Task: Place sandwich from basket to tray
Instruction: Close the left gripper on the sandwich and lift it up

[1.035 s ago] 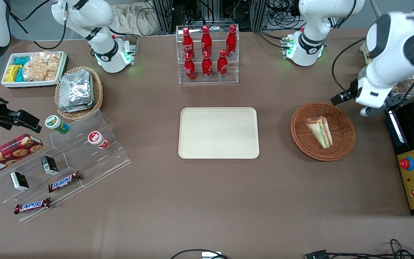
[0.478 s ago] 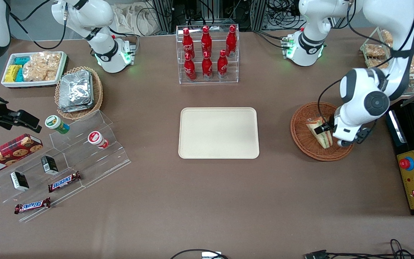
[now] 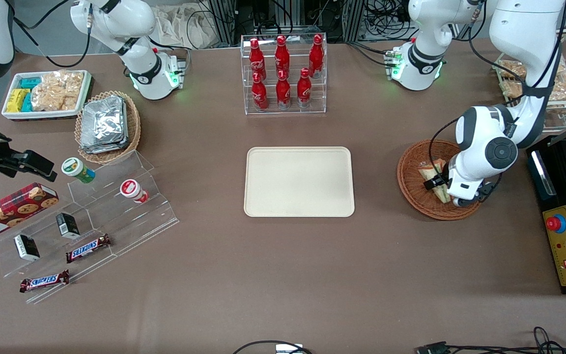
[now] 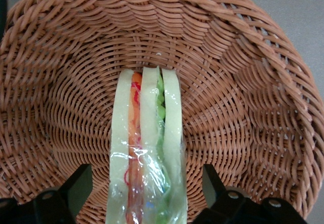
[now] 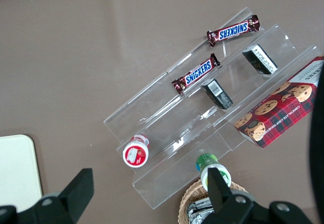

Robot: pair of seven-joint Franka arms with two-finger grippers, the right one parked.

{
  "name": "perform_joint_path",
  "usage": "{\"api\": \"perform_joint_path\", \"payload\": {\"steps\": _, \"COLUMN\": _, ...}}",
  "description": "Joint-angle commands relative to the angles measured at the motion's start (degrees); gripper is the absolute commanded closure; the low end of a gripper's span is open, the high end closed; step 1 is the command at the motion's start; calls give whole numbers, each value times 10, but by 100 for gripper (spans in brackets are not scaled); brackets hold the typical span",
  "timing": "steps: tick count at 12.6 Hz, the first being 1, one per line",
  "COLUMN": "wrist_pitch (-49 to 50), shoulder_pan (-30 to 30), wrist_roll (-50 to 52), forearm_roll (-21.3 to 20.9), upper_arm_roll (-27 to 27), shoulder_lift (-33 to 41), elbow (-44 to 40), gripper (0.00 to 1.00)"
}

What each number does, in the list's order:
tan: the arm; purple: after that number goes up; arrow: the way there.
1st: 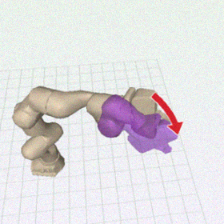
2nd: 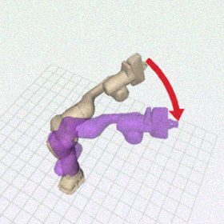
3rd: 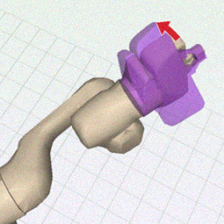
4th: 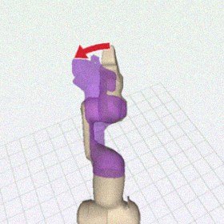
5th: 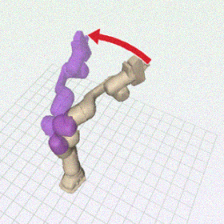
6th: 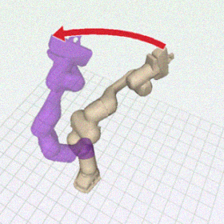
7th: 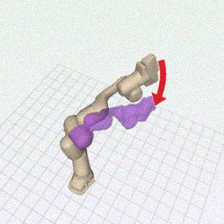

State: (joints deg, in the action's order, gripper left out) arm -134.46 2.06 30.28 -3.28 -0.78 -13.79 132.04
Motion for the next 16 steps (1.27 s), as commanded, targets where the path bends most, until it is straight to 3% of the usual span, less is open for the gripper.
{"api": "perform_joint_path", "payload": {"steps": 1, "wrist_pitch": -9, "shoulder_pan": 1, "wrist_roll": 14, "forearm_roll": -8, "upper_arm_roll": -3, "shoulder_lift": 2, "elbow": 2, "gripper": 88}}
{"api": "perform_joint_path", "payload": {"steps": 2, "wrist_pitch": -9, "shoulder_pan": 2, "wrist_roll": 14, "forearm_roll": -8, "upper_arm_roll": -3, "shoulder_lift": 2, "elbow": 2, "gripper": 100}}
{"api": "perform_joint_path", "payload": {"steps": 6, "wrist_pitch": 16, "shoulder_pan": 2, "wrist_roll": 16, "forearm_roll": -8, "upper_arm_roll": -4, "shoulder_lift": 18, "elbow": 0, "gripper": 100}}
{"api": "perform_joint_path", "payload": {"steps": 10, "wrist_pitch": 152, "shoulder_pan": 7, "wrist_roll": 5, "forearm_roll": -8, "upper_arm_roll": -8, "shoulder_lift": 110, "elbow": -28, "gripper": 100}}
{"api": "perform_joint_path", "payload": {"steps": 16, "wrist_pitch": 521, "shoulder_pan": 8, "wrist_roll": -61, "forearm_roll": -1, "upper_arm_roll": -52, "shoulder_lift": 129, "elbow": -305, "gripper": 100}}
